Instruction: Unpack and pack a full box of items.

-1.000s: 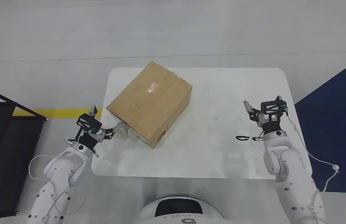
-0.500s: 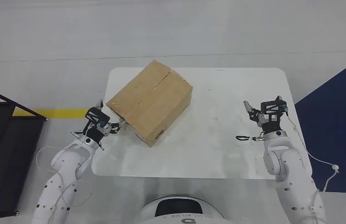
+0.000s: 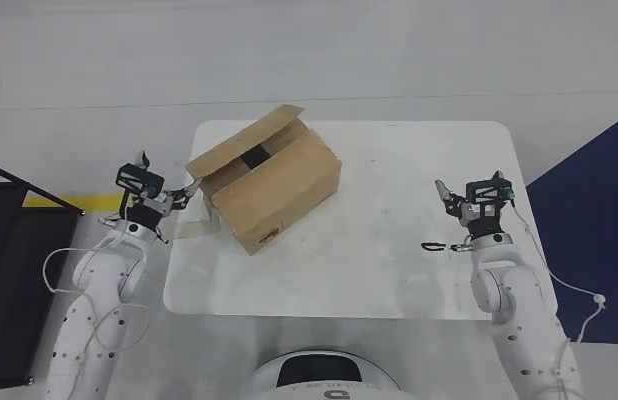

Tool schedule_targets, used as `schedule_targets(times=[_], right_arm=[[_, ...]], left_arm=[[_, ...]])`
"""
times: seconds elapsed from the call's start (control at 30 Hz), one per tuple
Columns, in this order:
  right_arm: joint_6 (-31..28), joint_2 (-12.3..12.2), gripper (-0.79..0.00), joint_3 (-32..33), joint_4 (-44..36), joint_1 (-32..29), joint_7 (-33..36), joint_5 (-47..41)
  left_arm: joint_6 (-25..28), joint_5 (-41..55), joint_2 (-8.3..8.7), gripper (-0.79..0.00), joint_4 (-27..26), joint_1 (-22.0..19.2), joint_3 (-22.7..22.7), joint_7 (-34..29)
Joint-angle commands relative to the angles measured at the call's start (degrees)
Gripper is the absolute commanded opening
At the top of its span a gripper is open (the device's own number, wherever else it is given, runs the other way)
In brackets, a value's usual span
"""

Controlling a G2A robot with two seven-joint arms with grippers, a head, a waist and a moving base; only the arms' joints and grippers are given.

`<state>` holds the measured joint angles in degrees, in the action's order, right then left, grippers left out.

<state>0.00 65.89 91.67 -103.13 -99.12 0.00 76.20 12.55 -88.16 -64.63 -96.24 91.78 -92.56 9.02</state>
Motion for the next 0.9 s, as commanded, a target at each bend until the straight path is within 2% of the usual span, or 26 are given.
schedule_targets(times=[0.0,0.13,0.3,0.4,0.57,0.67,0.8,0.87], right_arm=[[0.0,0.0,0.000,0.0,0.0,0.0,0.0,0.0],[0.0,0.0,0.000,0.0,0.0,0.0,0.0,0.0],[0.0,0.0,0.000,0.0,0.0,0.0,0.0,0.0],[0.0,0.0,0.000,0.0,0.0,0.0,0.0,0.0],[0.0,0.0,0.000,0.0,0.0,0.0,0.0,0.0],[0.0,0.0,0.000,0.0,0.0,0.0,0.0,0.0],[0.0,0.0,0.000,0.0,0.0,0.0,0.0,0.0],[0.0,0.0,0.000,0.0,0.0,0.0,0.0,0.0]], left_arm=[[-0.4,1.6,-0.07,0.000,1.0,-0.7,-0.5,0.8],[-1.3,3.3,-0.06,0.000,1.9,-2.4,-2.0,1.4],[-3.2,1.9,0.06,0.000,3.6,-6.7,-3.2,1.0],[-4.1,1.3,0.13,0.000,8.1,-11.5,-3.3,-1.7],[-6.4,-1.5,-0.20,0.000,18.4,-19.5,-0.1,-4.2],[-0.6,-1.0,-0.12,0.000,19.3,-19.2,1.3,-1.1],[10.9,-8.7,1.40,0.000,17.5,-14.3,0.0,6.5],[16.2,-9.4,2.09,0.000,17.3,-11.8,-1.5,10.8]])
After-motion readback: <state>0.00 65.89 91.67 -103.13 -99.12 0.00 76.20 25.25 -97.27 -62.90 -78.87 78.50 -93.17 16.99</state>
